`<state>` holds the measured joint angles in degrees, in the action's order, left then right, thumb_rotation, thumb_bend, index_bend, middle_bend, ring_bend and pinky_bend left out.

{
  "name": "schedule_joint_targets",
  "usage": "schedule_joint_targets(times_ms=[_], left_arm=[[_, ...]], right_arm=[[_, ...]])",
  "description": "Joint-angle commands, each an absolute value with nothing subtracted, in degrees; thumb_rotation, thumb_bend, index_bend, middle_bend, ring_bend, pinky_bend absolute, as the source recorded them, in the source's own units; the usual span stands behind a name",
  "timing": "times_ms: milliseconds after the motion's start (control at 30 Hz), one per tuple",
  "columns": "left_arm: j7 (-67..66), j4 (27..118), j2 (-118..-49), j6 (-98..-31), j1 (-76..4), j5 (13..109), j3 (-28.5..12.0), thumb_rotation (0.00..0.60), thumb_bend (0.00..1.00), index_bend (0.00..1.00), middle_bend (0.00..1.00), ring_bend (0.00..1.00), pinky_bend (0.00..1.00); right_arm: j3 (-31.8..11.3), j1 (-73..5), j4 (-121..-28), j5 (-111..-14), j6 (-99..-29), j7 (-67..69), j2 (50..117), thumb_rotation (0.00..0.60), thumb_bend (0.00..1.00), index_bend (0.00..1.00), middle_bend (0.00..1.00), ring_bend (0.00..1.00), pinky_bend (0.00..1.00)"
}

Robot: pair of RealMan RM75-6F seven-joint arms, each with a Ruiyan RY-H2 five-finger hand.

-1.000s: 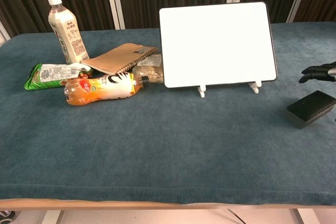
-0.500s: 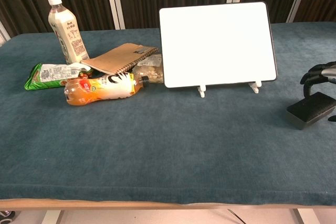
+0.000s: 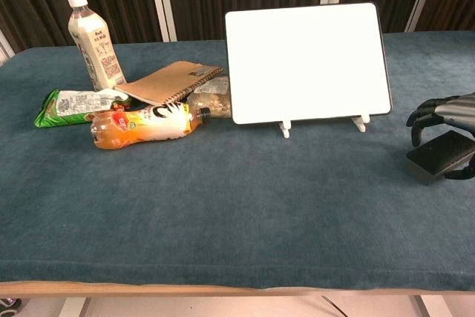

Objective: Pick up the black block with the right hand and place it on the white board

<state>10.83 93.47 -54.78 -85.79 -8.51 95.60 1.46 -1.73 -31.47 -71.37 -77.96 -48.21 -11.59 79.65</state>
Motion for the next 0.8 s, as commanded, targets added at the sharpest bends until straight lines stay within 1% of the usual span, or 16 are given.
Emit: schedule_joint_targets(times_ms=[33,133,233,300,400,433,500,567,667,800], left_arm=[[11.05,93.43,-54.74,-85.87,-8.48,95.56,1.43,0.600,0.37,0.00,0.00,0.00,0.09],[11.31,93.36,-54.72,-86.10,-8.44,95.73,1.42,0.600,0.37,0.00,0.00,0.00,0.09],[11.43,93.32,-54.69,-86.12,-8.42,95.84,1.50,0.600,0.37,0.00,0.00,0.00,0.09],[11.54,93.33,-54.65,-86.08,-8.44,95.83,1.50,0.600,0.37,0.00,0.00,0.00,0.09],[11.56,93.30,-54.66,-86.10,-8.43,95.84,1.50,0.600,0.37,0.00,0.00,0.00,0.09],[11.55,93.28,-54.65,-86.16,-8.42,95.87,1.48,0.600,0.37,0.00,0.00,0.00,0.09],[11.55,93.28,-54.66,-86.20,-8.41,95.94,1.51,0.600,0.37,0.00,0.00,0.00,0.09],[11.51,93.26,-54.68,-86.13,-8.42,95.97,1.55,0.600,0.37,0.00,0.00,0.00,0.09],[11.52,93.22,-54.69,-86.10,-8.45,96.08,1.59,0.600,0.37,0.00,0.00,0.00,0.09],[11.57,93.14,-54.63,-86.11,-8.47,96.12,1.60,0.600,0.37,0.00,0.00,0.00,0.09]], right_arm=[[-1.71,-31.55,-71.44,-78.00,-48.48,-11.87,79.88,0.600,0.13,0.38,0.14,0.05,0.13],[-1.70,-31.54,-71.52,-77.63,-48.54,-12.18,79.95,0.600,0.13,0.43,0.15,0.08,0.13],[-1.70,-31.56,-71.44,-77.29,-48.59,-12.55,80.04,0.600,0.13,0.50,0.21,0.15,0.15],[-1.63,-31.56,-71.28,-77.38,-48.82,-12.77,80.20,0.600,0.13,0.56,0.27,0.20,0.19],[-1.58,-31.51,-71.09,-77.63,-49.21,-12.74,80.35,0.600,0.14,0.61,0.31,0.25,0.25],[-1.51,-31.45,-70.96,-77.90,-49.58,-12.72,80.51,0.600,0.15,0.64,0.33,0.28,0.28],[-1.28,-31.04,-70.39,-79.52,-51.79,-12.38,81.12,0.600,0.17,0.73,0.41,0.38,0.40],[-1.01,-30.67,-69.26,-80.82,-53.50,-11.90,81.83,0.600,0.18,0.79,0.47,0.47,0.47],[-0.70,-30.38,-67.82,-82.09,-55.00,-11.42,82.65,0.600,0.18,0.85,0.52,0.54,0.53],[-0.71,-30.01,-66.17,-83.49,-57.26,-10.45,83.52,0.600,0.19,0.90,0.56,0.58,0.57]])
